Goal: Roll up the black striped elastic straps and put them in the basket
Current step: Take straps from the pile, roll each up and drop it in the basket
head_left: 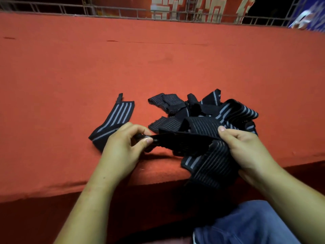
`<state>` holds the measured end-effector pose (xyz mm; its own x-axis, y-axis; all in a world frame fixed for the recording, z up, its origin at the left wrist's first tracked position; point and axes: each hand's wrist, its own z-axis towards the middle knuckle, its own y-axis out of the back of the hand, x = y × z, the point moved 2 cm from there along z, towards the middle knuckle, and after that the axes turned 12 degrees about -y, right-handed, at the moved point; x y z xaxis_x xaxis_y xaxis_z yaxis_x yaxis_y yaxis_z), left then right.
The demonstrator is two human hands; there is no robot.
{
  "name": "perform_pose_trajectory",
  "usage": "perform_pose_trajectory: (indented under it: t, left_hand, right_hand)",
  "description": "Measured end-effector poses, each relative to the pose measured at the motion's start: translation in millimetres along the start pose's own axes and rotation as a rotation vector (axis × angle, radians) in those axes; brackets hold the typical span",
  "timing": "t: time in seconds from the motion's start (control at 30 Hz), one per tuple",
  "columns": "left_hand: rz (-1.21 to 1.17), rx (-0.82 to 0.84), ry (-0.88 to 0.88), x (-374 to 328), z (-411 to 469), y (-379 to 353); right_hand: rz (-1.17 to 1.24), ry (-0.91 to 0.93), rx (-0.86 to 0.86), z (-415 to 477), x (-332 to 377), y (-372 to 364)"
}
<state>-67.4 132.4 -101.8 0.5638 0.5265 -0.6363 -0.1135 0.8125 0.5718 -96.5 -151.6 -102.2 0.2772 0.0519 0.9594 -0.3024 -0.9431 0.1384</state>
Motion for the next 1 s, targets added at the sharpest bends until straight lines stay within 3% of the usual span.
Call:
perform_pose_trajectory:
  t: [0.17, 0.4, 0.77, 1.0]
  left_hand:
    - [0.011, -0.045, 0.038, 1, 0, 4]
    - [-0.003, -0.047, 0.048, 1, -1, 7]
    - [-0.032, 0.115, -0.068, -5, -1, 4]
    - [-0.056, 0.202, -0.095, -5, -2, 6]
  right_hand:
    - [0.027, 0.084, -0.065, -1, 8, -6]
    - [0.319, 0.138, -0.099, 7, 30, -19]
    - [0.629, -0.02, -0.237, 29, 47, -17]
    - [0.679, -0.103, -0.302, 43, 49, -13]
